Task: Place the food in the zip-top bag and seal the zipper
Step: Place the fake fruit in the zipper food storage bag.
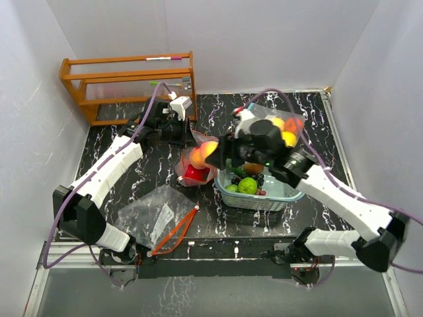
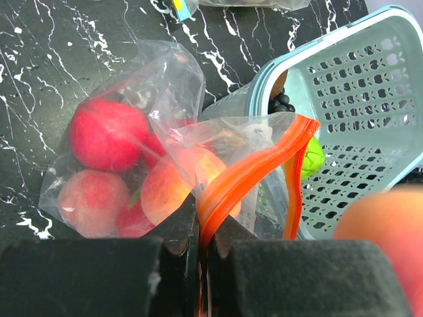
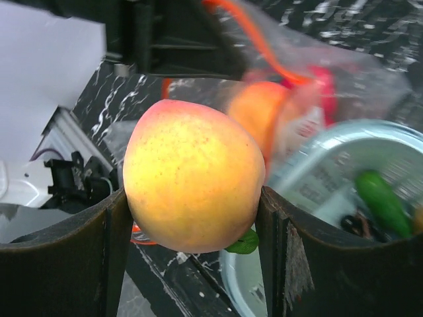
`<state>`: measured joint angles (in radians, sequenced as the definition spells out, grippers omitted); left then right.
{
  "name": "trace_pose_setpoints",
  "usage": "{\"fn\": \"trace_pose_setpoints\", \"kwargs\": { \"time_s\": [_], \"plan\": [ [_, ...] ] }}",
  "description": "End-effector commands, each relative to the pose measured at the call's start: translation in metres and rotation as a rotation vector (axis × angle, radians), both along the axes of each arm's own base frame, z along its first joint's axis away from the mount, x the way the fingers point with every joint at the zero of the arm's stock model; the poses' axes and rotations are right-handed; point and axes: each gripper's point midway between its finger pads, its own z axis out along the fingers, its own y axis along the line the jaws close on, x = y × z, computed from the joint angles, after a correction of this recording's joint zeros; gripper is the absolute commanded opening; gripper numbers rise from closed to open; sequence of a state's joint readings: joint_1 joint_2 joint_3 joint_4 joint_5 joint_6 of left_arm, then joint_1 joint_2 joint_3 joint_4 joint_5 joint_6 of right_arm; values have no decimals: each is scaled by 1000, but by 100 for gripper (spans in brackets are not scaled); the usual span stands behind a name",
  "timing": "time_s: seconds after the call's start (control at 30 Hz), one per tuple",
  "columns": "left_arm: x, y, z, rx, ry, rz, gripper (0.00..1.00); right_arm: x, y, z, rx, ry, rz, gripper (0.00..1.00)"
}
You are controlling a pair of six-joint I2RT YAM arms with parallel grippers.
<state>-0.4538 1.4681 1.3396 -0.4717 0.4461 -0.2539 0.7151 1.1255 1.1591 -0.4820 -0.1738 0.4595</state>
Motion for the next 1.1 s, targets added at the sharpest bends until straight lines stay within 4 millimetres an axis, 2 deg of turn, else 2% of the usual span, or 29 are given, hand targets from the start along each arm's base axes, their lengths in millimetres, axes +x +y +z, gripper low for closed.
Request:
{"fn": "trace_pose_setpoints", "kwargs": {
  "time_s": [0.0, 0.1, 0.2, 0.33, 0.5, 0.63, 0.8, 0.87, 0.97, 1.07],
  "plan": [
    [3, -7, 29, -46, -54, -14, 0, 4, 56, 47, 77, -165, 87, 40],
    [4, -6, 35, -43, -62, -7, 0, 7, 72, 34, 54, -152, 95, 41],
    [4, -5, 41, -44, -71, -7, 0, 16, 74, 20, 30, -136, 62, 41],
    [2, -6, 52, -54, -82, -13, 0, 33, 68, 0, -37, -129, -25, 41],
    [-5, -6, 63, -79, -87, -27, 0, 57, 63, -6, -72, -159, -139, 41],
    [-9, -4, 75, -85, -107, -27, 0, 82, 48, -22, -182, -144, -287, 42],
    [-11, -2, 88, -85, -130, -27, 0, 100, 35, -28, -222, -148, -428, 43],
    [-12, -1, 91, -83, -135, -27, 0, 106, 32, -28, -240, -157, -464, 48],
    [-12, 2, 90, -71, -144, -20, 0, 109, 34, -30, -282, -154, -455, 66],
    [-10, 3, 83, -60, -138, -14, 0, 103, 45, -16, -225, -169, -383, 78]
  ]
}}
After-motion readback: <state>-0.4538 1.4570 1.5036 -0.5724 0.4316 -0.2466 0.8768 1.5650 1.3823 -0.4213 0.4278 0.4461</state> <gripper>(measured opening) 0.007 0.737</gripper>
